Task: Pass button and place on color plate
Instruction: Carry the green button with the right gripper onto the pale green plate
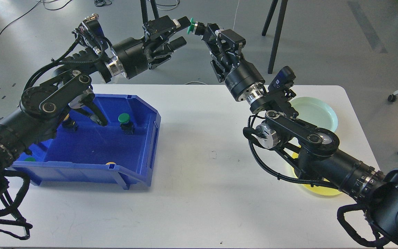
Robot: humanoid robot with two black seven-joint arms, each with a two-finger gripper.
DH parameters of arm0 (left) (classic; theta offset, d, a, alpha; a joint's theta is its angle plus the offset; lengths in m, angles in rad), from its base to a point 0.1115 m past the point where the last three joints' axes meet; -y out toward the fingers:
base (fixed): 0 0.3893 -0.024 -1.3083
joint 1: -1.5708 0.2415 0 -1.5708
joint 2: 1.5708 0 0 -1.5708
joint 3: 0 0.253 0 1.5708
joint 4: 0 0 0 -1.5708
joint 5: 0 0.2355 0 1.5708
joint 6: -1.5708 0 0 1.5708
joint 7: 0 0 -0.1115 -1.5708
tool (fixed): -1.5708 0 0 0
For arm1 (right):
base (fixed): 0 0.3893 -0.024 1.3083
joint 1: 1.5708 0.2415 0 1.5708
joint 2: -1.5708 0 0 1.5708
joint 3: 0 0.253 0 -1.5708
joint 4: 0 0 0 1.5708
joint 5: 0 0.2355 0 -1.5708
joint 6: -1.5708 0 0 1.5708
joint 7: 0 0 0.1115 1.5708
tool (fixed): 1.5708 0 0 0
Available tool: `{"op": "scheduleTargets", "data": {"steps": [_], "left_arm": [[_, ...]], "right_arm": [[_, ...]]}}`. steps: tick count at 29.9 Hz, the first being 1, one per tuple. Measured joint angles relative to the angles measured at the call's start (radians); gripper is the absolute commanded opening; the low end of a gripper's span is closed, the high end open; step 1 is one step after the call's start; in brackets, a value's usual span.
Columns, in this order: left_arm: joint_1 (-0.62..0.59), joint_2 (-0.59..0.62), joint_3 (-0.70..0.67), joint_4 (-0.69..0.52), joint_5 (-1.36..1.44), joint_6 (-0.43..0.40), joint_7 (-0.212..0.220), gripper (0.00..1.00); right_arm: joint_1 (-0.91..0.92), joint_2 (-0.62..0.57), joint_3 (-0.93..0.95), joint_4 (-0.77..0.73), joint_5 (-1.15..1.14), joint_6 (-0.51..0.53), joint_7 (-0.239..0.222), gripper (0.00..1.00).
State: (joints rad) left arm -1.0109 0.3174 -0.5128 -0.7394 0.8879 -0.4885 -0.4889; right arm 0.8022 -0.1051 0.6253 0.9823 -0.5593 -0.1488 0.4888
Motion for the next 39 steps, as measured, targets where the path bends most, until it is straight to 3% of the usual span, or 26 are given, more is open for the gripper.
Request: {"op": "scheduleTargets", "data": {"steps": [9, 16, 19, 23, 33, 37, 39], "left_arm": [[0.0, -0.001, 0.0, 0.008, -0.001, 0.0, 0.0, 0.77], [0.0, -0.001, 0.0, 0.009, -0.008, 0.0, 0.0, 0.77], [0.0, 0.0, 0.0, 0.011, -0.016, 0.0, 0.0, 0.78], [0.0, 0.0, 0.0, 0.015, -0.019, 0.0, 0.0, 0.78], [0.0, 0.0, 0.0, 0.016, -0.02, 0.0, 0.0, 0.78], [0.0, 0.0, 0.0, 0.016, -0.021, 0.0, 0.0, 0.78], [0.0, 0.0, 0.0, 0.016, -0.021, 0.0, 0.0, 0.79]], "right_arm": [[-0.191, -0.263, 0.078, 0.061, 0.001, -0.009, 0.0, 0.19], [-0.269, -0.368, 0.04, -0.055, -0.005, -0.103, 0.0, 0.19], [-0.26, -0.37, -0.03, -0.156, -0.007, -0.156, -0.013, 0.19], [-0.214, -0.334, -0.138, -0.299, -0.006, -0.206, -0.076, 0.19], [-0.144, -0.142, -0.267, -0.617, -0.004, -0.205, -0.145, 0.25], [-0.128, -0.099, -0.279, -0.669, 0.002, -0.207, -0.148, 0.42], [-0.125, -0.093, -0.279, -0.674, 0.004, -0.21, -0.148, 0.58]]}}
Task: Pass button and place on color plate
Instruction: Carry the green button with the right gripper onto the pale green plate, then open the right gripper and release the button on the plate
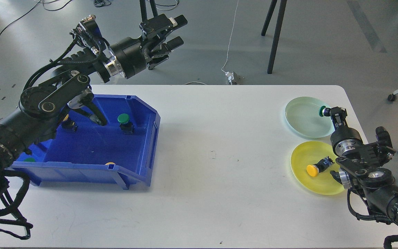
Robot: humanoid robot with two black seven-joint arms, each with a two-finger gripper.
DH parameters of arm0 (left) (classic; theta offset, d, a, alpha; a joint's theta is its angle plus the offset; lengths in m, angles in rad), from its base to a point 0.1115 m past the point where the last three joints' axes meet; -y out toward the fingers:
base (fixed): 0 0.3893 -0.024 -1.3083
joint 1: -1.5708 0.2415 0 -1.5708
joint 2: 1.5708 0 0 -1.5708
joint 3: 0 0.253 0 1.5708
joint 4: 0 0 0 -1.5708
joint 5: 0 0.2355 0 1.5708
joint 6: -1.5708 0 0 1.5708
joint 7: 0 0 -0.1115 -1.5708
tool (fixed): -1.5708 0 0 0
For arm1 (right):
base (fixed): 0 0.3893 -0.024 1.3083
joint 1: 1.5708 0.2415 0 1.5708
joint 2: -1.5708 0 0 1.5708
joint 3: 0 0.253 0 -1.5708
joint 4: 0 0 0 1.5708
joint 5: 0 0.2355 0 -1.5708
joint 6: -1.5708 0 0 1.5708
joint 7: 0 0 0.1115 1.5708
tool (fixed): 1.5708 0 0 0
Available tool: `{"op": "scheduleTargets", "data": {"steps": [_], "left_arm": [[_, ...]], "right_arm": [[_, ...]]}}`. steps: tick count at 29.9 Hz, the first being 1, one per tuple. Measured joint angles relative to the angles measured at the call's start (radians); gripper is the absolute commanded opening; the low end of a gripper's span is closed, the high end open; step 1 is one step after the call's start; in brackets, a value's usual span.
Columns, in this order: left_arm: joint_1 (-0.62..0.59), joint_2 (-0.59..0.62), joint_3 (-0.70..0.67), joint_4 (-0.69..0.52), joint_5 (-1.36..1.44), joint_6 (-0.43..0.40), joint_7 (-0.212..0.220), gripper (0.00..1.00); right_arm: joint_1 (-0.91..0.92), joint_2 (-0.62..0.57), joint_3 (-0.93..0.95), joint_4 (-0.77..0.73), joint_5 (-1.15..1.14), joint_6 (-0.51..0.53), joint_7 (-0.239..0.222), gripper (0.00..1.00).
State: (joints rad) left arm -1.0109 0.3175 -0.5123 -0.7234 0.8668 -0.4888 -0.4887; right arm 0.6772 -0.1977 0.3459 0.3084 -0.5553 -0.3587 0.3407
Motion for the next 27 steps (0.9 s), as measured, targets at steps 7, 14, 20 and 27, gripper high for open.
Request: {"op": "scheduleTargets", "data": {"steps": [7, 14, 20, 27], "left_arm": [[0.0, 0.0, 0.0, 0.009, -0.014, 0.0, 0.0, 0.79], [0.0, 0.0, 0.0, 0.013, -0.017, 0.0, 0.0, 0.79], [0.001, 0.0, 0.001, 0.015, -0.051, 0.0, 0.0, 0.82], [0.026, 0.034, 0.0, 0.091, -0.268, 0.0, 0.0, 0.86]], "right_arm": [[0.002, 0.005, 0.01, 0.0, 0.004, -0.007, 0.0, 0.78], [0.011, 0.009, 0.014, 0.007, 0.006, -0.009, 0.0, 0.8], [0.051, 0.035, 0.068, 0.037, 0.008, -0.01, 0.007, 0.83], [0.073, -0.085, 0.299, 0.422, 0.008, 0.016, 0.0, 0.88]]}}
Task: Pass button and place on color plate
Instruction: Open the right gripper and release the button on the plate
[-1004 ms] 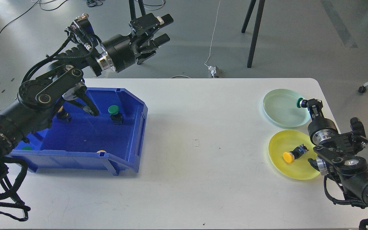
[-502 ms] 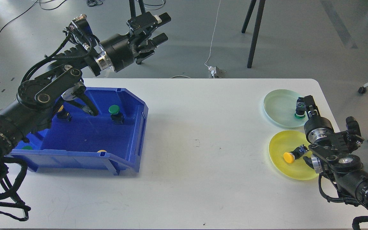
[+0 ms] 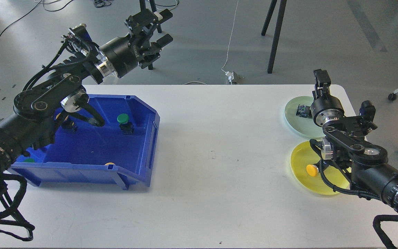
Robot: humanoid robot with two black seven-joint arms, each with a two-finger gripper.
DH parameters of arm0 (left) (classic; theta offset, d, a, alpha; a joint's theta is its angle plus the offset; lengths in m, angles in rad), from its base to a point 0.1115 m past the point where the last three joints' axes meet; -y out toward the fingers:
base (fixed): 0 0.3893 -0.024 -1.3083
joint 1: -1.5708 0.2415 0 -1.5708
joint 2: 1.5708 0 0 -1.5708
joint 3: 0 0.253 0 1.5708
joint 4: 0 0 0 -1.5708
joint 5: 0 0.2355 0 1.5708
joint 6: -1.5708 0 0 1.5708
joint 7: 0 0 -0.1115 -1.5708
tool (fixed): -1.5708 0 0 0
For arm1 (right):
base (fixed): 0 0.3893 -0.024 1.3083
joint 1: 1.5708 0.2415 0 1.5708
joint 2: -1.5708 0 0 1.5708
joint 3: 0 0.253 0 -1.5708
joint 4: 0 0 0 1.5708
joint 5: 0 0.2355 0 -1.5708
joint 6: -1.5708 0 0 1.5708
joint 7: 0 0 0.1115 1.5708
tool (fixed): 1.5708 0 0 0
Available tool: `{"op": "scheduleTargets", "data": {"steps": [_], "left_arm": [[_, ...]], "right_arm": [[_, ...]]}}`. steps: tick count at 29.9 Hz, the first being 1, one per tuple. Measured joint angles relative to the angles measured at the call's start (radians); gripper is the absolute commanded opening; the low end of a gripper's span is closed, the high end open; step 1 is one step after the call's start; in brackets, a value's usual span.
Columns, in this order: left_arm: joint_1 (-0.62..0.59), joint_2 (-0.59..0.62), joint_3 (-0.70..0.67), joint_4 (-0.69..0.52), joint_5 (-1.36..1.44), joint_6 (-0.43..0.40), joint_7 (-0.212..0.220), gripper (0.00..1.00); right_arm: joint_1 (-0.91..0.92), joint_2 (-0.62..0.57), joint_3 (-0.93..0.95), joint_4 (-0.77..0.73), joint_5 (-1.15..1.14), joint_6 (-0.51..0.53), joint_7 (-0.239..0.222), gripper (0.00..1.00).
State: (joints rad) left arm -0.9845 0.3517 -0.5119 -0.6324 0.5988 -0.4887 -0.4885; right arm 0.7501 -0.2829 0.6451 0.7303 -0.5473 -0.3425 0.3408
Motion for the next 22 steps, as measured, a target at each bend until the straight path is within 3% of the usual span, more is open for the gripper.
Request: {"op": "scheduleTargets", "data": {"steps": [3, 7, 10, 17, 22], "left_arm": [[0.002, 0.061, 0.004, 0.066, -0.106, 0.0, 0.0, 0.87], [0.002, 0.145, 0.004, 0.151, -0.144, 0.0, 0.0, 0.87], [0.002, 0.203, -0.003, 0.198, -0.169, 0.001, 0.0, 0.87], [0.029, 0.24, -0.008, 0.221, -0.283, 0.0, 0.0, 0.87], [0.031, 0.198, -0.01, 0.214, -0.295, 0.0, 0.0, 0.87]], "right_arm": [[-0.002, -0.078, 0.089, 0.219, 0.0, 0.036, 0.0, 0.9], [0.002, -0.11, 0.156, 0.344, 0.048, 0.085, 0.001, 0.94], [0.003, -0.16, 0.192, 0.418, 0.214, 0.178, 0.007, 0.94], [-0.014, -0.252, 0.19, 0.451, 0.412, 0.555, 0.01, 0.97], [-0.025, -0.244, 0.173, 0.43, 0.419, 0.625, 0.009, 0.96]]}}
